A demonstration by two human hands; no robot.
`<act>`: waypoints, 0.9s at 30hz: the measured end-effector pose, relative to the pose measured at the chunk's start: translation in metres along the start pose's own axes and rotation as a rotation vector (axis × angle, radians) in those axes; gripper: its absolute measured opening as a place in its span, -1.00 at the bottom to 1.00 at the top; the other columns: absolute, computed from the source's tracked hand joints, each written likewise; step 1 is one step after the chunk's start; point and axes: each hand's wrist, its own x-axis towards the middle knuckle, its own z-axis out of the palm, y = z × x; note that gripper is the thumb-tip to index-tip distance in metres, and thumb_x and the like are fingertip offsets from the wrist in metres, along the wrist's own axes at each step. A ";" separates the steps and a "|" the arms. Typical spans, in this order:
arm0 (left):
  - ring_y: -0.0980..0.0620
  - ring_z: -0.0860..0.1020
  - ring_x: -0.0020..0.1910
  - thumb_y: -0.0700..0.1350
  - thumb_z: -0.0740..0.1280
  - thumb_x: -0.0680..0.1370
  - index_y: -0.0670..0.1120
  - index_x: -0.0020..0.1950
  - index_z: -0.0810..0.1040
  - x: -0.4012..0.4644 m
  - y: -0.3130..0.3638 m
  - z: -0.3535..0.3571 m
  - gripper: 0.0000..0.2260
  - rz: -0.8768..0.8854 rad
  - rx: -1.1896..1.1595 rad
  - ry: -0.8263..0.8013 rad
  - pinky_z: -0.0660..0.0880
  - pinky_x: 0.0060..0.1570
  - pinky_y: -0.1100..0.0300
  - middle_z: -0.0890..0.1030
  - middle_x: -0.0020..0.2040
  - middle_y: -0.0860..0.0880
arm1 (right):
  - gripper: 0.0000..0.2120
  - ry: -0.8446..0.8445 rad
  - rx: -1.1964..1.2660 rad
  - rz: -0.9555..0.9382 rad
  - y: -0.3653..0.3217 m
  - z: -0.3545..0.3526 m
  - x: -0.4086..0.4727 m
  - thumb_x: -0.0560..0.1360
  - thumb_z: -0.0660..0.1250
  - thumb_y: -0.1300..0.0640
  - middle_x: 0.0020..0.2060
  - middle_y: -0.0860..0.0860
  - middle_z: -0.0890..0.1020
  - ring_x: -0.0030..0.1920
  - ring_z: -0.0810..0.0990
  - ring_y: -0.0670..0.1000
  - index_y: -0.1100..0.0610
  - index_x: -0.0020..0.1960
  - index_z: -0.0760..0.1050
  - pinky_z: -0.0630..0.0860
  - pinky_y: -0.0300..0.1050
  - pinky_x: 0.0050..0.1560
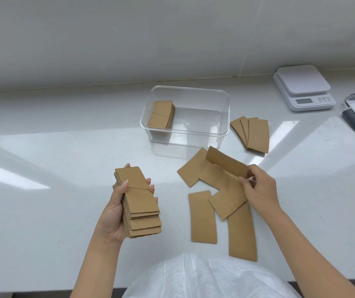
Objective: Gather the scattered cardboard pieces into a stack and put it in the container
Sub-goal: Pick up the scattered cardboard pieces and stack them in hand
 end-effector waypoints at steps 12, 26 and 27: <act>-0.06 0.64 -0.11 -0.02 0.62 0.11 0.22 0.31 0.45 0.002 0.002 0.002 -0.21 -0.004 0.007 -0.005 0.60 -0.14 -0.01 0.67 -0.01 -0.13 | -0.86 -0.639 -0.032 0.388 -0.002 -0.051 0.006 0.41 0.39 0.25 -0.46 0.00 0.44 -0.43 0.37 -0.07 0.19 -0.28 0.47 0.30 -0.25 -0.35; -0.07 0.65 -0.12 -0.03 0.63 0.09 0.21 0.28 0.48 0.003 0.000 0.004 -0.22 -0.005 0.009 0.012 0.61 -0.15 -0.02 0.66 -0.01 -0.13 | -0.23 -0.398 -0.497 0.281 -0.042 -0.007 0.006 0.17 0.61 0.07 0.12 0.13 0.47 0.14 0.43 0.18 0.15 0.22 0.25 0.44 -0.02 0.05; -0.07 0.65 -0.12 -0.03 0.63 0.08 0.21 0.27 0.49 0.002 0.000 0.004 -0.22 -0.007 0.013 0.016 0.61 -0.16 -0.02 0.67 -0.01 -0.14 | -0.23 -0.386 -0.489 0.279 -0.042 -0.007 0.006 0.18 0.61 0.10 0.11 0.14 0.47 0.13 0.44 0.18 0.14 0.23 0.25 0.44 -0.03 0.02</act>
